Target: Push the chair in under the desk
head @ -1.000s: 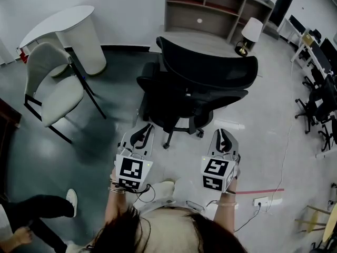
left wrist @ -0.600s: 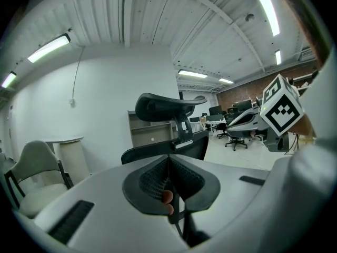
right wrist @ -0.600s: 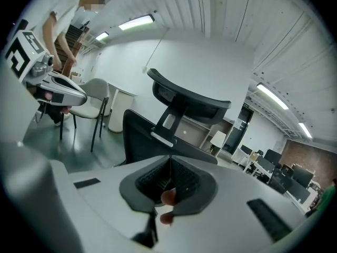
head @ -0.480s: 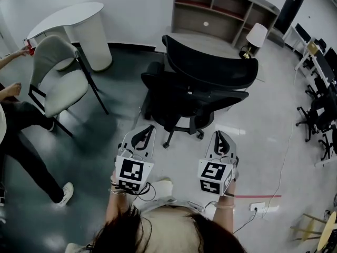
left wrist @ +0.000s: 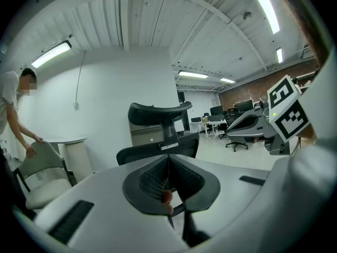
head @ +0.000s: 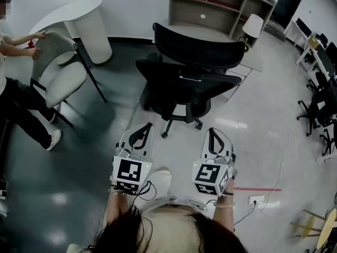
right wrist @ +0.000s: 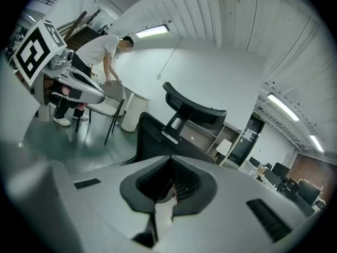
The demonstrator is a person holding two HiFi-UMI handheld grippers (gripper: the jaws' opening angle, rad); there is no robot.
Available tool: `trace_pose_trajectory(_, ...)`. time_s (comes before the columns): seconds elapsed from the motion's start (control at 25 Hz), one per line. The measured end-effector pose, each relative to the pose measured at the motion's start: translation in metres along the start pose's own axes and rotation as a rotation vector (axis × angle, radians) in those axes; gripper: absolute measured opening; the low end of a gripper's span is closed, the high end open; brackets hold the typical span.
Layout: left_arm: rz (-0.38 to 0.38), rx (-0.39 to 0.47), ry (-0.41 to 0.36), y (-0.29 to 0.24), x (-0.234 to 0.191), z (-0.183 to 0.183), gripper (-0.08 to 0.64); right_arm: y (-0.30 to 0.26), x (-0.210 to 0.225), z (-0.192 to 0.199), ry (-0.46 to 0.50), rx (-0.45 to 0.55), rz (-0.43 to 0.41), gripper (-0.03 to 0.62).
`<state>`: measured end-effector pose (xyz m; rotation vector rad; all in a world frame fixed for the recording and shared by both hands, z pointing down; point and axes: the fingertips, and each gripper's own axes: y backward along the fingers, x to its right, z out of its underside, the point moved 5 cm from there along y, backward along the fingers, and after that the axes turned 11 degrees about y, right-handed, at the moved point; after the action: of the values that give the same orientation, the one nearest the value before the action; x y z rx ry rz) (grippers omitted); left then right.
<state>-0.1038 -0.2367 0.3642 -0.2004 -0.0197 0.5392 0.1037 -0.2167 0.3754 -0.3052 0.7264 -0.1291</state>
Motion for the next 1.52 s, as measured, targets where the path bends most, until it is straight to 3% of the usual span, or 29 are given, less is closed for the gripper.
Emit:
trace_pose_trajectory(0.56,-0.052,-0.004,-0.032,0.048,0.054,0.013,0.015,0.052,-0.004,0.029,0.006,0.042,-0.036,0.023)
trace_pose_trajectory(1.52,-0.041,0.016,-0.067,0.110,0.109,0.027,0.015,0.129,-0.021,0.053,0.003,0.073,-0.024,0.023)
